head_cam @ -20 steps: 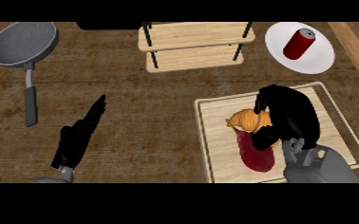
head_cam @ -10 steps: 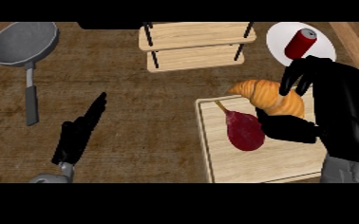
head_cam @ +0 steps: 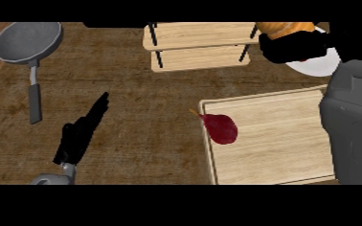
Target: Pick the croissant from the tray and place it in the tiered shelf
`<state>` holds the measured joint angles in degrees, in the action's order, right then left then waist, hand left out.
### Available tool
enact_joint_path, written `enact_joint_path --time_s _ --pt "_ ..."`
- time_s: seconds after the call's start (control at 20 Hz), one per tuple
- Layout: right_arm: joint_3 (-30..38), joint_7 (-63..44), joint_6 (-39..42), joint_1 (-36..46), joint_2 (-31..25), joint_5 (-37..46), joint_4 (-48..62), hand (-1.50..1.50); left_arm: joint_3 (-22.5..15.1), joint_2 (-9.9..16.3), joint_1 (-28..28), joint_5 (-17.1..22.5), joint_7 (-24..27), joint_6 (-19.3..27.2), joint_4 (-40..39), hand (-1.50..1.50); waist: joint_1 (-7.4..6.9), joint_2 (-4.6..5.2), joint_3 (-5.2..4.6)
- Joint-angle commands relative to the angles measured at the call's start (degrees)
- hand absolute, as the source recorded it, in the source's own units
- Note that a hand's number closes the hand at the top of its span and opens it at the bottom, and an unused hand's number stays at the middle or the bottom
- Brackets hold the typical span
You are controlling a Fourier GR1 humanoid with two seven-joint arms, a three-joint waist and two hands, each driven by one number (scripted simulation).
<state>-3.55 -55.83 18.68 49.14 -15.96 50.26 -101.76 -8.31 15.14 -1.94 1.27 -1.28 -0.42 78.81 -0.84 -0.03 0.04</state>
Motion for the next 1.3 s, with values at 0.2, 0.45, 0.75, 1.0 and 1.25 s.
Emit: enact_joint_path --time_s 0.2,0.45,0.75,1.0,1.25 --pt "7.1 5.5 -5.9 14.3 -1.6 2.1 24.5 1.50 -0.5 -0.2 2.2 -0.6 -0.7 -1.4 0.7 0.00 -0.46 0.26 -0.08" --pt "6.4 13.9 -12.6 20.8 -1.3 4.7 42.2 1.50 -0.6 -1.8 -0.6 -2.4 -1.5 0.3 -0.8 0.00 -0.99 0.60 -0.09" --pt "8.4 21.8 -17.4 27.0 -1.1 4.8 60.4 1.50 0.6 -0.7 -1.2 -0.8 -1.6 -2.2 -0.6 0.00 -2.52 1.24 -0.10" --pt "9.6 23.5 -20.5 29.8 2.0 4.6 68.8 1.50 1.2 -1.3 -1.5 -2.2 1.0 -1.1 -2.8 0.00 -1.80 1.02 -0.12" --pt "16.1 29.0 -25.8 27.0 4.8 -2.3 71.4 1.50 -0.6 -2.6 -1.7 -3.4 -0.8 -0.2 -1.1 0.00 -2.74 1.67 0.00"
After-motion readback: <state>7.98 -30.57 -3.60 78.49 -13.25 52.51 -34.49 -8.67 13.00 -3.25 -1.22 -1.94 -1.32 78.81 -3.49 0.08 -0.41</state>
